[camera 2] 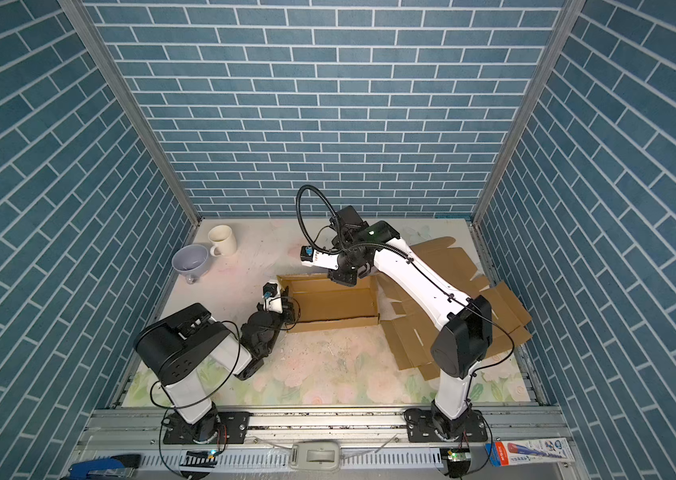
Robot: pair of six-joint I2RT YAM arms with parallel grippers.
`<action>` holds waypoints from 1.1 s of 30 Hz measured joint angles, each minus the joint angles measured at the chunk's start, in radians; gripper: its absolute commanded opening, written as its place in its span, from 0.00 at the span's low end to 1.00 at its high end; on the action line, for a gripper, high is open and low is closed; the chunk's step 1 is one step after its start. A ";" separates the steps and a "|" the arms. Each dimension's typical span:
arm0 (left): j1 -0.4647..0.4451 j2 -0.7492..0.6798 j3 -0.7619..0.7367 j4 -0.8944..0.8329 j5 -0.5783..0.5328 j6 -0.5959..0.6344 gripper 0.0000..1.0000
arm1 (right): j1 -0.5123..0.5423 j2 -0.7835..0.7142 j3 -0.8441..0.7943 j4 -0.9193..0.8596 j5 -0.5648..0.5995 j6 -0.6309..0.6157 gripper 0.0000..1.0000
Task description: Fold the paper box
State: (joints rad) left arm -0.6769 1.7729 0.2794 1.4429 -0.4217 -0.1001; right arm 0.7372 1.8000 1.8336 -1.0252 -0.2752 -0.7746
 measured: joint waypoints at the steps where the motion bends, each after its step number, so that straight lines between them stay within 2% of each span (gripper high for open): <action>1: -0.001 0.000 -0.008 -0.021 0.000 0.003 0.16 | 0.002 0.000 -0.001 -0.007 -0.002 -0.001 0.06; 4: -0.002 -0.008 -0.033 -0.077 -0.001 0.008 0.24 | 0.002 -0.002 -0.019 -0.008 -0.003 -0.001 0.05; 10: -0.003 -0.148 -0.066 -0.203 0.003 0.021 0.39 | 0.004 -0.016 -0.133 0.051 -0.010 0.000 0.04; 14: -0.005 -0.320 -0.075 -0.343 0.023 0.028 0.44 | 0.005 -0.020 -0.176 0.090 -0.011 0.003 0.03; 18: -0.018 -0.514 -0.074 -0.480 0.041 0.028 0.45 | 0.005 -0.021 -0.198 0.111 -0.010 0.003 0.03; 25: -0.035 -0.915 -0.075 -0.830 0.047 0.010 0.46 | 0.005 -0.024 -0.218 0.139 -0.006 0.003 0.03; 28: -0.036 -1.057 -0.058 -0.991 0.035 0.000 0.49 | 0.005 -0.031 -0.251 0.163 -0.007 0.004 0.02; 33: -0.036 -1.117 0.042 -1.187 0.011 0.024 0.64 | 0.020 -0.042 -0.335 0.226 -0.006 0.011 0.03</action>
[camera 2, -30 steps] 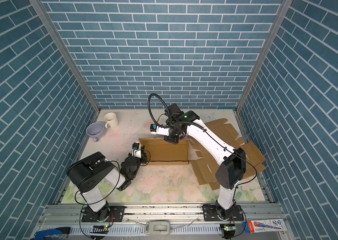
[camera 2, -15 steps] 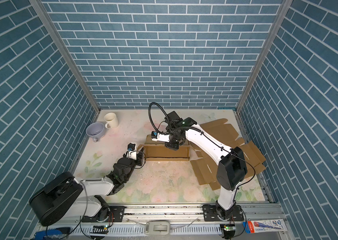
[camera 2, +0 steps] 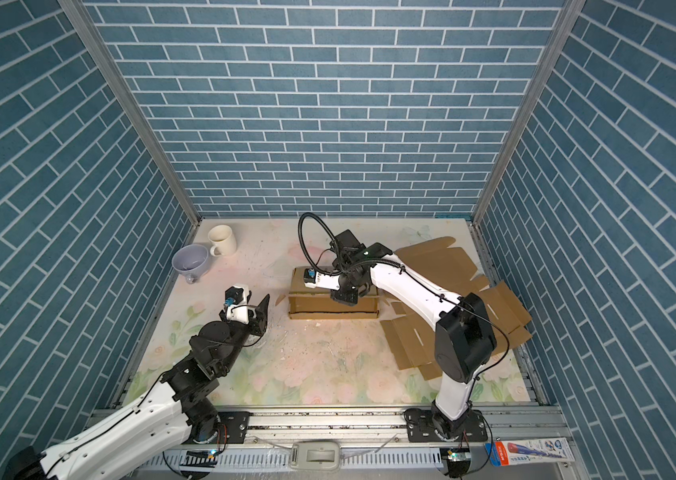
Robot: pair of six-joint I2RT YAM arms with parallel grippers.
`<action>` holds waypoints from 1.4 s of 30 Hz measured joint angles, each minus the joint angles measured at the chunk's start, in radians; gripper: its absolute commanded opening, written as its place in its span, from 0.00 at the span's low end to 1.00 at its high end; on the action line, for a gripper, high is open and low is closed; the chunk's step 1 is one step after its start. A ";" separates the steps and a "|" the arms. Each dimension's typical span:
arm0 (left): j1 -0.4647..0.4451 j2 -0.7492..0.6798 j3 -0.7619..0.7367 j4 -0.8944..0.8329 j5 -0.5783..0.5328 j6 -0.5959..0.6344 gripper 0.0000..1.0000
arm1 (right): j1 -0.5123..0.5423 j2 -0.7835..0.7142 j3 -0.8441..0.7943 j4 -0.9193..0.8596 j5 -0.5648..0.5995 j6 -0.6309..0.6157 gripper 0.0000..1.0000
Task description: Fold the paper box
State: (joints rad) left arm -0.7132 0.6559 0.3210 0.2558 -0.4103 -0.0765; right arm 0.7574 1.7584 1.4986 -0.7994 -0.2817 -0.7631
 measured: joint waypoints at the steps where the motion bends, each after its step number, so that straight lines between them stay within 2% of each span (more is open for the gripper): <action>1: 0.000 0.014 0.030 -0.026 -0.001 0.009 0.66 | 0.004 -0.001 -0.019 0.016 0.002 0.001 0.03; 6: 0.002 0.166 0.180 -0.089 0.060 0.058 0.65 | 0.016 -0.002 -0.116 0.093 0.008 0.029 0.15; 11: 0.029 0.376 0.308 -0.104 0.229 0.061 0.59 | 0.017 -0.002 -0.159 0.121 -0.007 0.087 0.37; 16: 0.132 0.555 0.365 -0.069 0.438 -0.044 0.49 | 0.008 -0.002 -0.167 0.147 -0.092 0.169 0.55; 19: 0.175 0.653 0.370 -0.047 0.543 -0.104 0.48 | -0.005 -0.005 -0.197 0.179 -0.143 0.224 0.57; 22: 0.180 0.738 0.376 -0.013 0.624 -0.150 0.46 | -0.017 -0.016 -0.253 0.227 -0.173 0.279 0.57; 30: 0.187 0.919 0.375 0.059 0.705 -0.224 0.42 | -0.039 -0.017 -0.312 0.337 -0.194 0.397 0.57; 38: 0.210 0.887 0.367 0.048 0.720 -0.245 0.47 | -0.127 -0.061 -0.350 0.433 -0.206 0.539 0.57; 42: 0.245 0.811 0.378 -0.010 0.718 -0.244 0.51 | -0.202 -0.149 -0.360 0.472 -0.138 0.686 0.57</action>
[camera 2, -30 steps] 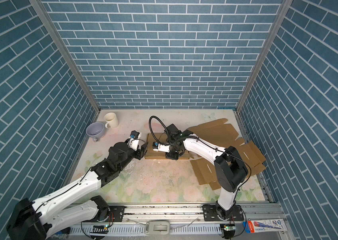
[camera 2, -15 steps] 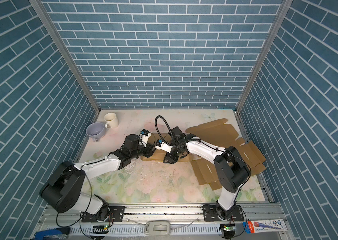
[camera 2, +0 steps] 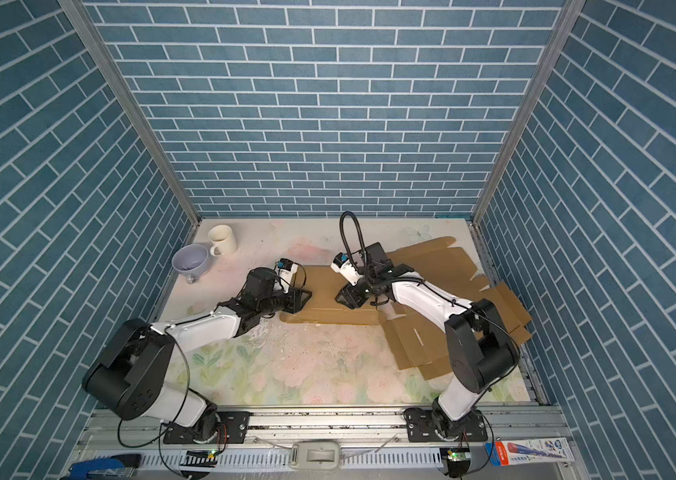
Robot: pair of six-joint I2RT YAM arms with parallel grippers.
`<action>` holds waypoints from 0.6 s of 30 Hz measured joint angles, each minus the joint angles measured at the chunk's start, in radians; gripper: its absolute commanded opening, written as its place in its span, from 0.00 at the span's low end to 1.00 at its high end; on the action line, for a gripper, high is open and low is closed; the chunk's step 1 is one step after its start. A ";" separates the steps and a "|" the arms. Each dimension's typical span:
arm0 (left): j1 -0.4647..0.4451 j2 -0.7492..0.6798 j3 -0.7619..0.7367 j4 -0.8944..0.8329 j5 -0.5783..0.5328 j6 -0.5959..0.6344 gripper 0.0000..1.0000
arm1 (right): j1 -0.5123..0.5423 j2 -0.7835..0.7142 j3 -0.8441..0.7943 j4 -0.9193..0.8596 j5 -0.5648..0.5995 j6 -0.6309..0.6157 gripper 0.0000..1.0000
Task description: Fold the paper box
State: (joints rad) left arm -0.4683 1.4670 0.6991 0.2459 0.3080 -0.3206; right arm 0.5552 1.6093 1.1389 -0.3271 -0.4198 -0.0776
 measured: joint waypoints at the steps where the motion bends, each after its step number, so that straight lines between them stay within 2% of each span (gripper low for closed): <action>1: 0.014 -0.021 0.008 -0.014 0.000 -0.001 0.53 | -0.024 -0.020 0.000 0.006 0.024 0.043 0.57; 6: 0.102 -0.062 0.069 -0.074 -0.004 -0.007 0.62 | -0.171 -0.048 0.000 -0.011 0.102 0.267 0.59; 10: 0.162 -0.007 0.118 -0.119 0.002 -0.023 0.70 | -0.288 -0.024 -0.009 -0.048 0.071 0.439 0.63; 13: 0.180 0.055 0.135 -0.131 0.009 -0.048 0.72 | -0.313 0.011 -0.010 -0.069 0.058 0.506 0.64; 18: 0.182 0.150 0.152 -0.136 0.031 -0.088 0.72 | -0.297 0.084 -0.009 -0.093 0.039 0.554 0.63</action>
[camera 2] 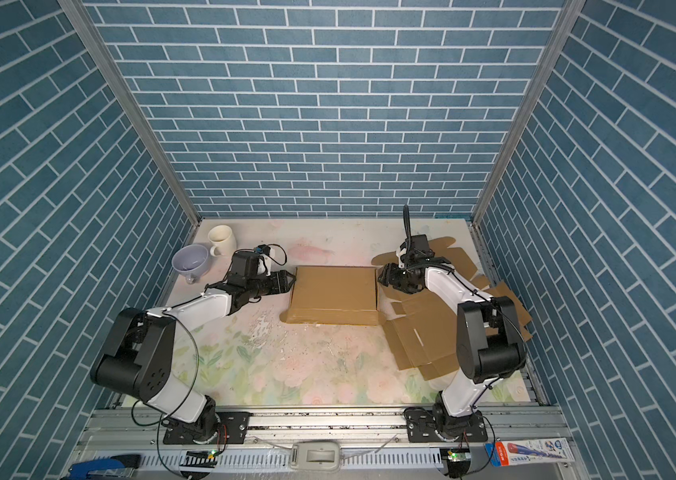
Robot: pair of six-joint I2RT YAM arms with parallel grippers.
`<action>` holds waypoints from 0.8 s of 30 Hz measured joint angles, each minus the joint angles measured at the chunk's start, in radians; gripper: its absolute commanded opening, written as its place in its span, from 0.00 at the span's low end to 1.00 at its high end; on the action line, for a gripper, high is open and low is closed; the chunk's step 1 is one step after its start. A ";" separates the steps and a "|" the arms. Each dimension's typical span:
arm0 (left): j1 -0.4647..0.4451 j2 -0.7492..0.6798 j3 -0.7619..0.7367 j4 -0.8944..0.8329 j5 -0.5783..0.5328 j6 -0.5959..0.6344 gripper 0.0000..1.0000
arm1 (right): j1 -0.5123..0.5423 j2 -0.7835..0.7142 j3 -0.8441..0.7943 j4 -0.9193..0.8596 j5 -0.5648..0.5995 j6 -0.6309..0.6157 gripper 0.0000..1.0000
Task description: Fold the paper box
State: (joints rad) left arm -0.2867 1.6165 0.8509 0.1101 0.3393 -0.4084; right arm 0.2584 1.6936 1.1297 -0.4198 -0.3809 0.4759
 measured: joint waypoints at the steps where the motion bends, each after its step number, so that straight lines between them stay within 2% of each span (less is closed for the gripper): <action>1: 0.000 0.016 0.002 0.003 0.006 -0.007 0.71 | 0.004 0.014 0.001 -0.005 -0.002 0.005 0.62; 6: 0.000 0.076 0.001 0.036 0.037 -0.050 0.68 | 0.029 0.071 0.003 -0.014 -0.013 0.025 0.56; 13: 0.000 0.103 -0.016 0.115 0.076 -0.090 0.58 | 0.091 0.119 0.060 -0.009 -0.040 0.051 0.27; 15: 0.000 0.108 -0.029 0.127 0.082 -0.097 0.57 | 0.098 0.124 0.068 -0.010 -0.051 0.053 0.26; 18: 0.012 0.102 -0.048 0.139 0.090 -0.105 0.59 | 0.100 0.126 0.069 -0.010 -0.069 0.053 0.31; 22: 0.046 0.055 -0.074 0.124 0.098 -0.111 0.68 | 0.089 0.126 0.069 -0.009 -0.119 0.054 0.59; 24: 0.068 0.027 -0.081 0.111 0.099 -0.110 0.71 | 0.078 0.126 0.069 -0.002 -0.149 0.064 0.69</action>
State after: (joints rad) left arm -0.2188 1.6436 0.7700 0.2211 0.4385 -0.5182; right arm 0.3363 1.8194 1.1988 -0.4217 -0.5297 0.5404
